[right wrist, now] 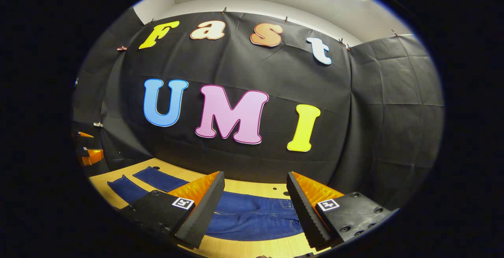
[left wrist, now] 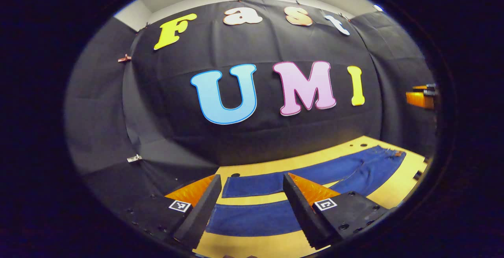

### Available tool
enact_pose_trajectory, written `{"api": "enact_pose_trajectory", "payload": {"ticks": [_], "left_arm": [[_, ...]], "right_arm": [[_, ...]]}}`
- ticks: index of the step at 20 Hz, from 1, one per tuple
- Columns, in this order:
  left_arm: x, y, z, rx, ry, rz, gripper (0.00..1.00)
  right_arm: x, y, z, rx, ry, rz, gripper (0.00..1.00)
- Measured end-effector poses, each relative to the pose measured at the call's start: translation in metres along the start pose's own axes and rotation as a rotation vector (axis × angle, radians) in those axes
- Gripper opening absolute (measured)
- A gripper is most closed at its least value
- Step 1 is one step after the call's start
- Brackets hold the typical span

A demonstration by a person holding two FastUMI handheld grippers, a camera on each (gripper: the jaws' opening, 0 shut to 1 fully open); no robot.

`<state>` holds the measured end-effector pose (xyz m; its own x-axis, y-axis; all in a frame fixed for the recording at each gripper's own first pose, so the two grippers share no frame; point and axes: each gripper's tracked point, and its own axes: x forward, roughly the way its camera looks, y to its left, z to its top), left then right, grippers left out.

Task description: Grasp the waist and the cuffs of the jeans and fold them to make the two legs overlap; first hold the waist and fold one-third of the jeans toward the cuffs, then hold the cuffs and fold the remaining one-third in the same direction to finish folding.

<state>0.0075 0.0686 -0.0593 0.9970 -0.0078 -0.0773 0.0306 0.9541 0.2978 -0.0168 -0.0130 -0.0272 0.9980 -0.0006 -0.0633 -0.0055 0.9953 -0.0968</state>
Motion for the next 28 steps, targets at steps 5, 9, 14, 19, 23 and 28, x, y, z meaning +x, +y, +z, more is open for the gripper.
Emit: {"api": "enact_pose_trajectory", "payload": {"ticks": [5,9,14,19,23,28], "left_arm": [[0.014,0.028,-0.074,0.182,0.134,-0.105,0.98],[0.034,0.045,-0.149,0.421,0.291,-0.232,0.98],[0.05,0.053,-0.23,0.767,0.462,-0.447,0.98],[0.058,0.079,-0.288,0.954,0.59,-0.544,0.98],[0.08,0.093,-0.301,1.051,0.582,-0.516,0.98],[0.091,0.088,-0.318,1.174,0.577,-0.601,0.93]], "right_arm": [[0.005,-0.009,-0.019,-0.02,0.056,-0.01,0.98],[0.012,-0.011,-0.031,-0.044,0.081,-0.006,0.97],[0.031,-0.021,-0.048,-0.039,0.116,-0.032,0.97],[0.045,-0.037,-0.072,-0.041,0.187,-0.064,0.97],[0.054,-0.048,-0.09,-0.092,0.227,-0.074,0.97],[0.064,-0.065,-0.096,-0.175,0.233,-0.098,0.97]]}}
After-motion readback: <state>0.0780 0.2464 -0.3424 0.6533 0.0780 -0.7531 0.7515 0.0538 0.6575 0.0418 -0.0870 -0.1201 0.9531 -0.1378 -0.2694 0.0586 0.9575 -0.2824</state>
